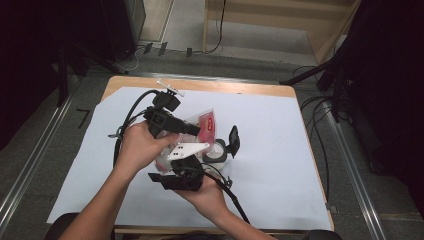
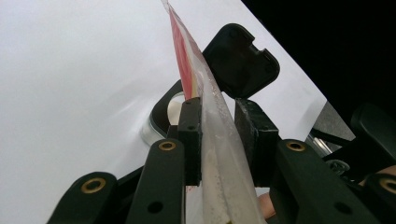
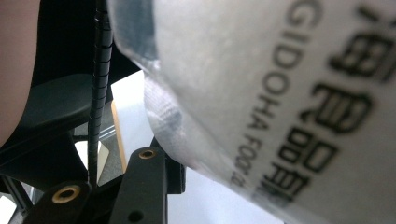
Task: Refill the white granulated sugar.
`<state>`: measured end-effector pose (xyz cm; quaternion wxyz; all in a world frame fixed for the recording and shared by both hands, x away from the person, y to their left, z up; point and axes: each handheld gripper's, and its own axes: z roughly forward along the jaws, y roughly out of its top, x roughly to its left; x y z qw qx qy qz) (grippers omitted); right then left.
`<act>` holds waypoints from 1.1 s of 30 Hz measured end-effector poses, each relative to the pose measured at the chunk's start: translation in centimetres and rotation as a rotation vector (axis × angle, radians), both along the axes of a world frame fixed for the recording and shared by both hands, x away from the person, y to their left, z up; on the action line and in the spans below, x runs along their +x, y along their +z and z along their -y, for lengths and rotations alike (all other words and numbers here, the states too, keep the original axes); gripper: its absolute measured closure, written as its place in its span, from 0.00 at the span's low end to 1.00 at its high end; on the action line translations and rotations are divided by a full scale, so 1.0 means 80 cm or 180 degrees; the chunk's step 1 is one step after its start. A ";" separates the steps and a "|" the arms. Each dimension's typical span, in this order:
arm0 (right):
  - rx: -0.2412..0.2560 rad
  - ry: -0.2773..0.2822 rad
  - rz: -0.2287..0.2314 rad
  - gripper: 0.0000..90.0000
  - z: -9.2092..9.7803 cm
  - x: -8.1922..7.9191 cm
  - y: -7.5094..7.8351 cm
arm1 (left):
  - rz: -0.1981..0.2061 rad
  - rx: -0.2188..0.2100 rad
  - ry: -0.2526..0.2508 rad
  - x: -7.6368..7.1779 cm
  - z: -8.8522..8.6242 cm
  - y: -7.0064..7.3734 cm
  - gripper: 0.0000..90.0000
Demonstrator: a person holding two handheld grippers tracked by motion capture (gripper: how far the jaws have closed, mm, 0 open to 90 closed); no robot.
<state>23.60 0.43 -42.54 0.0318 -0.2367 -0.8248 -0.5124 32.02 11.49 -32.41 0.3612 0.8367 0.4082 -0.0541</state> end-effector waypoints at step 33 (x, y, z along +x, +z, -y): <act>0.0008 -0.0042 -0.0042 0.71 0.000 0.001 0.002 | 0.0043 0.0033 -0.0044 0.001 0.004 0.002 0.81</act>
